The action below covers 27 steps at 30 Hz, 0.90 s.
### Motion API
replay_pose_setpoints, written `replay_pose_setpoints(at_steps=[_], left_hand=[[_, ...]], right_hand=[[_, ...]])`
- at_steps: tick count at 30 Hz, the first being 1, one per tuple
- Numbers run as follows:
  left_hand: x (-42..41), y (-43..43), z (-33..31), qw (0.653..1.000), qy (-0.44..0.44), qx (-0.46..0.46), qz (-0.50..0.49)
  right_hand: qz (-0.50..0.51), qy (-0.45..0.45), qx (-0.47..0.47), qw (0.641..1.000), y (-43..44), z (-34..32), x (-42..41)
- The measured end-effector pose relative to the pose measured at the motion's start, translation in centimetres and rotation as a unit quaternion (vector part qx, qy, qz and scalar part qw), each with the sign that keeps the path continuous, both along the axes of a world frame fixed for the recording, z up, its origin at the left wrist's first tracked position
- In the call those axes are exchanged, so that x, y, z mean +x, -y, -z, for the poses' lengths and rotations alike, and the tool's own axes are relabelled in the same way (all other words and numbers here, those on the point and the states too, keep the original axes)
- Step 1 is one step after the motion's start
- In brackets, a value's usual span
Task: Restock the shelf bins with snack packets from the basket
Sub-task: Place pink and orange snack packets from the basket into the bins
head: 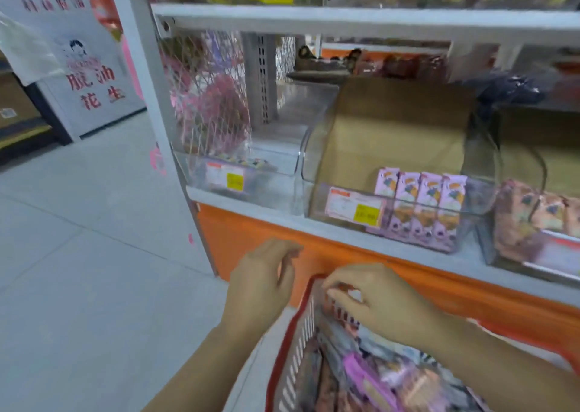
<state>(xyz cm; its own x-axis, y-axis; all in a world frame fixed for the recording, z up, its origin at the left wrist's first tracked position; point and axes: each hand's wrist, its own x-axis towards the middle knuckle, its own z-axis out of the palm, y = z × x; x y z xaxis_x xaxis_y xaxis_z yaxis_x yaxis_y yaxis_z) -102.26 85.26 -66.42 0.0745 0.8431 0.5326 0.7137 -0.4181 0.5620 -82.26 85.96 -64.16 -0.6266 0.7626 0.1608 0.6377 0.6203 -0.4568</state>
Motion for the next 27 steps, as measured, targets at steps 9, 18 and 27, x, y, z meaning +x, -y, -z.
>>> replay_pose_setpoints(at_steps=[9, 18, 27], left_hand=[[1.9, 3.4, 11.8, 0.972, -0.084, -0.219, -0.006], [2.2, 3.8, 12.8, 0.976, -0.026, -0.217, -0.018], [1.4, 3.5, 11.9, 0.958, -0.033, -0.283, 0.021]], right_hand=[[0.150, 0.084, -0.233, 0.957, 2.6, 10.3, 5.7], [0.146, 0.095, -0.295, 0.939, 0.5, 15.2, 2.8], [0.170, 0.096, -0.276, 0.941, 0.2, 14.8, 1.3]])
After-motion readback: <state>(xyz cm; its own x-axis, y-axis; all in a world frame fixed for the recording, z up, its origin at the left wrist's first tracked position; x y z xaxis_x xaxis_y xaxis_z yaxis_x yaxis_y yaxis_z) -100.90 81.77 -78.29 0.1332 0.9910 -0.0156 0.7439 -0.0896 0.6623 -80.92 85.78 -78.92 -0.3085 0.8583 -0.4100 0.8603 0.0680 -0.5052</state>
